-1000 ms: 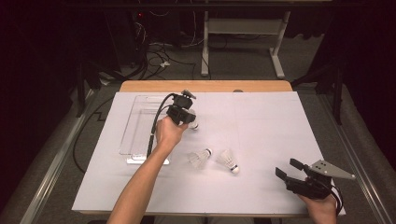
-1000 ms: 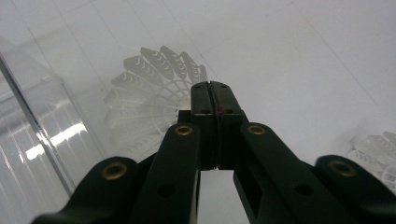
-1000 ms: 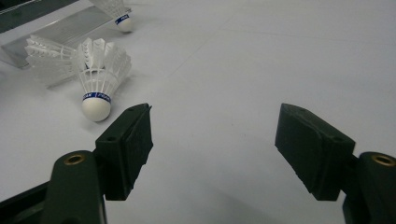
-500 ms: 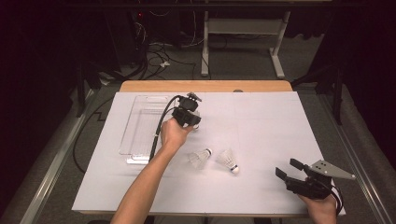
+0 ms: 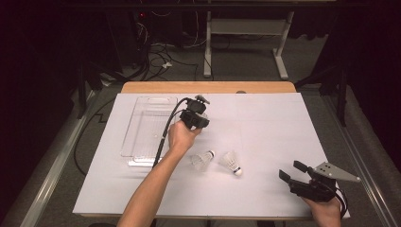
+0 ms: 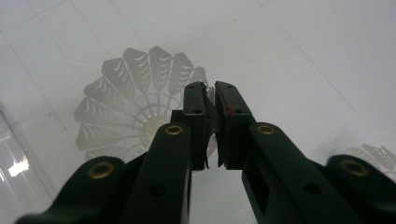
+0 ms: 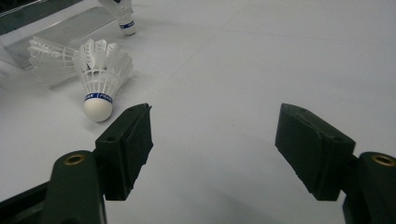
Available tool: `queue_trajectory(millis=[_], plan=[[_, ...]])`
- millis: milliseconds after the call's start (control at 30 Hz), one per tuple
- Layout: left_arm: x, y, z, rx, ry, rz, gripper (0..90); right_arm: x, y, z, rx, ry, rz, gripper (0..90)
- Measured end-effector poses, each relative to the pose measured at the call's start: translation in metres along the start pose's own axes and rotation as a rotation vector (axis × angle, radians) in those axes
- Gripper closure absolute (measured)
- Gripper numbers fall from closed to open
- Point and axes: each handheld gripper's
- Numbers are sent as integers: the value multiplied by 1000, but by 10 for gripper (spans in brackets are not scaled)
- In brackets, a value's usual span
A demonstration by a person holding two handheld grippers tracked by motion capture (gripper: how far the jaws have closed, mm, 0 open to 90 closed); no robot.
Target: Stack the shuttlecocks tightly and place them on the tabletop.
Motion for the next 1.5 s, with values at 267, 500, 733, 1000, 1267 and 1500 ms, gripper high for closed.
queue_trajectory(millis=[267,500,733,1000,1267,1500], plan=[[7,-5,-5,15,7,17,879,0,0,0,-3,0,-1,275],[21,-9,-13,29,17,43,887,0,0,0,-1,0,-1,275],[38,-15,-27,68,-5,85,891,0,0,0,-4,1,-2,275],[46,-19,-34,84,-28,95,892,0,0,0,-6,-8,-2,275],[54,-23,-39,96,-59,123,892,0,0,0,-9,-7,0,275],[62,-25,-44,114,-93,146,893,1,0,0,-7,-9,-1,275]])
Point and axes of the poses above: each handheld gripper's, and its own axes: x roughly forward along the jaws, y roughly out of its underside, z roughly to its left, and after that the axes turned 5 degrees about -x, right-handed
